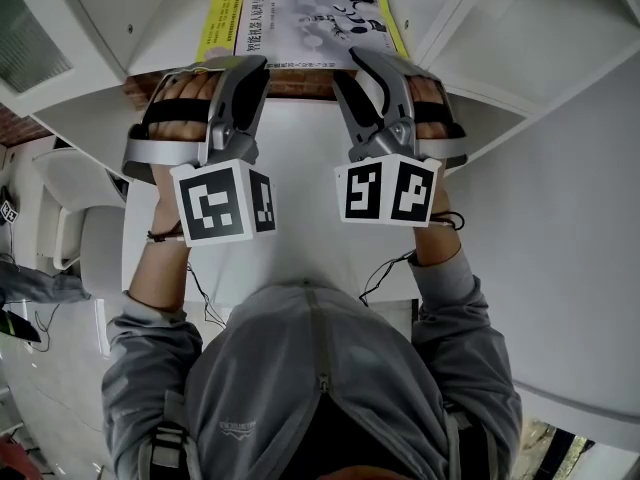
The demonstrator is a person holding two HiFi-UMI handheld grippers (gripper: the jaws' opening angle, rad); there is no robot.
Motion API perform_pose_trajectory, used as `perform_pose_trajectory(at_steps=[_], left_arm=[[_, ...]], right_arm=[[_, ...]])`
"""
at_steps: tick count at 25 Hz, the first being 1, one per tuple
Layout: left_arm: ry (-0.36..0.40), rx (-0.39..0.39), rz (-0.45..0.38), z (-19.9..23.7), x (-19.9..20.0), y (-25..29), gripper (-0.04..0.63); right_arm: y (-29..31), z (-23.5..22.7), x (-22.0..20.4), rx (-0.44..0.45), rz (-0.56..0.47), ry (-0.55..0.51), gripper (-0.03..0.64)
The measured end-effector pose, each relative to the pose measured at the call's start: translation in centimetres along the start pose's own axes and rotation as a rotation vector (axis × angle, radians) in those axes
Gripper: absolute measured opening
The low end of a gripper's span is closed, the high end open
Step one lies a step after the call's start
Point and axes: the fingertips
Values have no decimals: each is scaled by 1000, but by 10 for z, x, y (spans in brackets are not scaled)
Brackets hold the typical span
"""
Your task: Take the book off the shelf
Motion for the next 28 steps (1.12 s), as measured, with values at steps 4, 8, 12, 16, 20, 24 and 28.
perform_pose_trajectory(at_steps=[4, 8, 12, 16, 20, 24, 28], left_arm=[[10, 9, 21, -4, 3, 3, 66], [15, 10, 34, -9, 3, 9, 66], [30, 38, 43, -3, 0, 6, 75], [79, 57, 86, -1, -10, 14, 199], [90, 58, 96, 1, -14, 27, 230], [92, 90, 107, 7, -16, 50, 230], [102, 109, 118, 11, -18, 68, 230]], right_arm=[[18, 1, -14, -4, 14, -56, 160], [25, 0, -19, -31, 8, -88, 111], [20, -1, -12, -48, 6, -153, 93], [13, -3, -3, -50, 2, -174, 89], [6, -6, 2, -33, 4, -175, 89], [8, -5, 1, -14, 0, -179, 89], [10, -2, 0, 9, 1, -179, 87]])
Point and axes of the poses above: the fingertips, and each gripper's own axes: y forward along the fingers, z to its left, x out of its top, and after that the axes turned 1 degree about -z, right-handed
